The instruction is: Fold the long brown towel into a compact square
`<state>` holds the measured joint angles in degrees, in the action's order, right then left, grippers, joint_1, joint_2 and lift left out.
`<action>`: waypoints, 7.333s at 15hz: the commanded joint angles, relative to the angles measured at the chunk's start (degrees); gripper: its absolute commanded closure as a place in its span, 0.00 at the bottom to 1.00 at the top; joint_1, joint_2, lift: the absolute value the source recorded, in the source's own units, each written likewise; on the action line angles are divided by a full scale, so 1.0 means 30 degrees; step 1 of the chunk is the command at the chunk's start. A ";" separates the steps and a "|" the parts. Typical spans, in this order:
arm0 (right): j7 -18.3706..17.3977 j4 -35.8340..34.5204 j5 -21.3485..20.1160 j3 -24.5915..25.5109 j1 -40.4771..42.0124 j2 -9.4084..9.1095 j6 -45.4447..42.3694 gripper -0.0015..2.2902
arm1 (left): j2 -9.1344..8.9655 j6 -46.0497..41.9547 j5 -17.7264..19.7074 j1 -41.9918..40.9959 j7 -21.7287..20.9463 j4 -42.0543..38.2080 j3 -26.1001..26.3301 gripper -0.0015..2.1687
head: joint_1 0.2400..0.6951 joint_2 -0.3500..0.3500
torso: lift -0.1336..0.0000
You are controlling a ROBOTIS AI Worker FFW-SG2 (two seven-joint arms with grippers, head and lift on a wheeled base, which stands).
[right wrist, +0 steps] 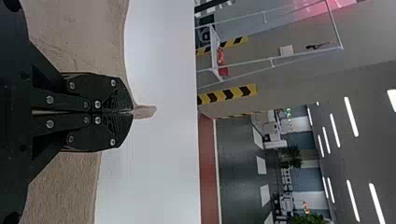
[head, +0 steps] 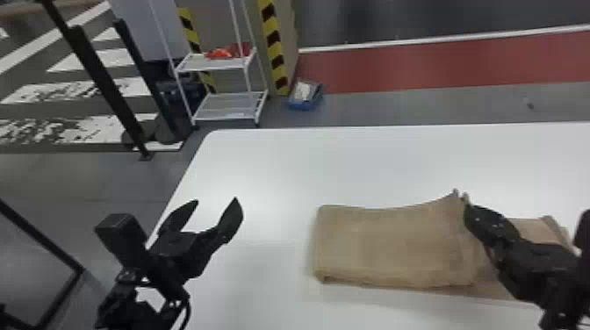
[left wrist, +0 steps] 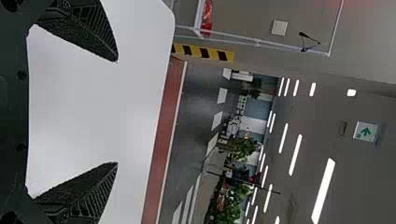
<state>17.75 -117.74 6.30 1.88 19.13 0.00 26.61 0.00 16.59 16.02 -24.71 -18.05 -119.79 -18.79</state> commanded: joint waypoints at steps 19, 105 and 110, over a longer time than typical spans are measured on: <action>0.1144 0.2216 0.2791 0.4851 -0.0606 -0.0017 0.1079 0.72 | -0.0050 -0.1967 -0.0155 0.0034 -0.0135 0.1787 -0.0182 0.04 | 1.00 0.58 | 0.08; 0.2053 -0.1270 0.0975 -0.1214 -0.2422 -0.0017 0.8051 0.33 | -0.0050 -0.2084 -0.0097 -0.0113 -0.0398 0.2695 -0.0299 0.04 | 1.00 0.95 | 0.08; 0.2141 -0.0479 -0.0344 -0.1712 -0.2949 -0.0017 1.0219 0.87 | -0.0050 -0.2084 -0.0097 -0.0171 -0.0398 0.2607 -0.0299 0.04 | 1.00 0.94 | 0.08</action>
<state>24.06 -119.82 6.15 -2.78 10.65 0.00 55.70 0.00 10.33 15.73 -25.22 -19.25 -111.85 -19.69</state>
